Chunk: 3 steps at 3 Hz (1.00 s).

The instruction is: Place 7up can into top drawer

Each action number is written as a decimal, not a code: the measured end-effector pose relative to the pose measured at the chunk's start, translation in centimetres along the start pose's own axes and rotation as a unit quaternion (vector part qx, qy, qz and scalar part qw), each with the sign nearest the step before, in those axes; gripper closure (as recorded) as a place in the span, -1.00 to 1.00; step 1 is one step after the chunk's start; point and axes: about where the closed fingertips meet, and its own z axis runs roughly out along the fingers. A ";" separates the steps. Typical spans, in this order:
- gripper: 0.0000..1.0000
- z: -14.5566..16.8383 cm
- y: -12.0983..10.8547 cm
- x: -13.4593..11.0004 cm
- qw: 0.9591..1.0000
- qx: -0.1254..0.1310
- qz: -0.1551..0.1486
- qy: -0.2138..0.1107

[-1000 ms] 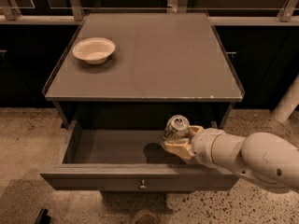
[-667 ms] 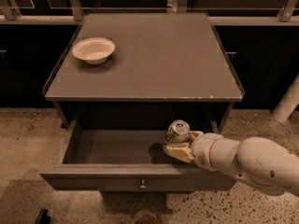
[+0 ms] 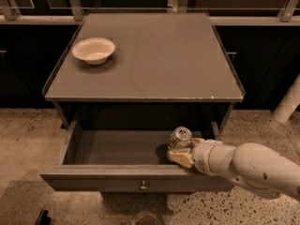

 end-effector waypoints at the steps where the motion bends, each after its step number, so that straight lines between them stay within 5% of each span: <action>1: 0.62 0.0 0.0 0.0 1.000 0.000 0.000 0.000; 3: -0.32 0.0 0.0 0.0 1.000 0.000 0.000 0.000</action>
Offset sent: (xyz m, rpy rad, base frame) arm 0.0001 -0.0001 0.0000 -0.0003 -0.0001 -0.0002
